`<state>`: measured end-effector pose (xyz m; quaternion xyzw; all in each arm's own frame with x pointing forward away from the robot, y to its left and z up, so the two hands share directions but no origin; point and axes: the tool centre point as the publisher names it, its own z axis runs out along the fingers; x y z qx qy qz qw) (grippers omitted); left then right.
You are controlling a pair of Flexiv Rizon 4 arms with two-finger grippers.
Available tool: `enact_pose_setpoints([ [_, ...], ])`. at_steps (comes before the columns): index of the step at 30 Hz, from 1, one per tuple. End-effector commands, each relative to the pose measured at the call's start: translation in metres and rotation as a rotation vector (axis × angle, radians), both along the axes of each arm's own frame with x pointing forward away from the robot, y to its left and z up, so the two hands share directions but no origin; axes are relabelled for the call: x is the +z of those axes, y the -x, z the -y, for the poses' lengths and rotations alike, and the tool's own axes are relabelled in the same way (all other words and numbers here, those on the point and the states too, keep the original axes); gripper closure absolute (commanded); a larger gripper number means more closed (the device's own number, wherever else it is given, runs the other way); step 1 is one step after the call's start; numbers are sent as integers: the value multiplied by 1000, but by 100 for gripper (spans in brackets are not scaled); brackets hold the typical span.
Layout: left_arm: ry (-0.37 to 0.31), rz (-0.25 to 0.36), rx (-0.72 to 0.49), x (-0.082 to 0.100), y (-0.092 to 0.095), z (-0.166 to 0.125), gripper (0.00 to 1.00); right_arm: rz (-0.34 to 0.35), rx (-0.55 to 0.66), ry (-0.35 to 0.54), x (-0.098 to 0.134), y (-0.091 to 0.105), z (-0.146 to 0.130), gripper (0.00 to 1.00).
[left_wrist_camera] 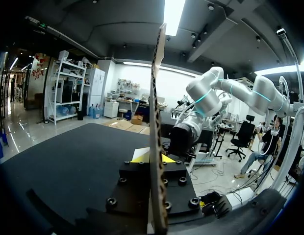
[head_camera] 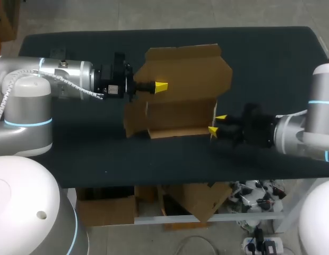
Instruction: Assemble the packaging by folding the flat box into shape, placing the metal phone stand inside, and closing the box properly
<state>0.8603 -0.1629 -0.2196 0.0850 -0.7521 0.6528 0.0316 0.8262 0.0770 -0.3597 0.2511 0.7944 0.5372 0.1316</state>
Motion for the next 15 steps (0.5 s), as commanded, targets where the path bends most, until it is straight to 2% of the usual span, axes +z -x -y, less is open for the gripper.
enact_pose_setpoints([
  [1, 1, -1, -1, -3, 0, 1, 100, 3, -6, 6, 0, 2, -7, 51],
  [15, 1, -1, -1, -3, 0, 1, 100, 17, 6, 15, 5, 17, -22, 51],
])
